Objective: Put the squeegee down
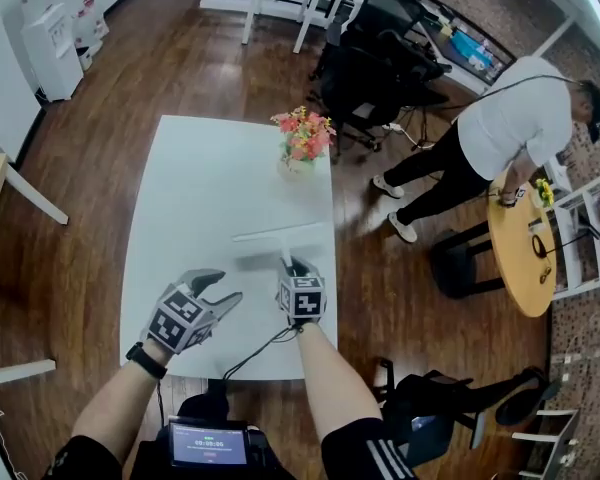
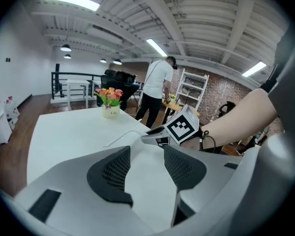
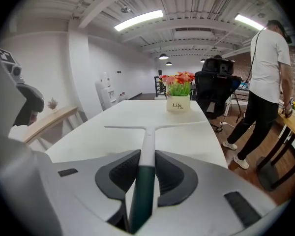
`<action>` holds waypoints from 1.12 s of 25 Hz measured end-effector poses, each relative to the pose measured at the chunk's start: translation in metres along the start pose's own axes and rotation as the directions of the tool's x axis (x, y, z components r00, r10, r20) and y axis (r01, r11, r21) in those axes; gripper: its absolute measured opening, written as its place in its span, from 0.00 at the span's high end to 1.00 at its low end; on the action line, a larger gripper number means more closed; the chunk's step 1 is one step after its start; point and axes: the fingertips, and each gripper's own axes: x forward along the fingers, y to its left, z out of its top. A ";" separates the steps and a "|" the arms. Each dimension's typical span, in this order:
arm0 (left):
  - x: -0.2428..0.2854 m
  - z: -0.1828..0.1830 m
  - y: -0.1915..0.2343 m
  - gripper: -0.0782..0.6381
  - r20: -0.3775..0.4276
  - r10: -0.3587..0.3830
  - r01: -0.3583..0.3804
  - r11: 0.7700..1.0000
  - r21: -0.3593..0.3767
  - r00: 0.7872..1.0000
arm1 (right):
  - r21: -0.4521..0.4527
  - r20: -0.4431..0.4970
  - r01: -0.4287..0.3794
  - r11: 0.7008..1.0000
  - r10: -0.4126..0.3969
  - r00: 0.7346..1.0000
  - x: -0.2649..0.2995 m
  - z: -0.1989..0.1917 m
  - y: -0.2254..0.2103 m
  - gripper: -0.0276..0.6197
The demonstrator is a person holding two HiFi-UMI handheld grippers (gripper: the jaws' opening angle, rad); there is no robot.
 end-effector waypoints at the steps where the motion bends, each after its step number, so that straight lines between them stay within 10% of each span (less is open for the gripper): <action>1: 0.004 -0.002 0.003 0.58 -0.003 -0.003 0.003 1.000 -0.007 1.000 | 0.004 -0.016 0.004 1.000 -0.004 1.000 0.007 -0.006 -0.002 0.79; 28: 0.002 0.007 -0.001 0.58 0.005 -0.041 0.041 0.999 0.014 0.999 | 0.051 -0.009 0.055 0.997 -0.054 0.998 -0.003 -0.005 -0.007 0.72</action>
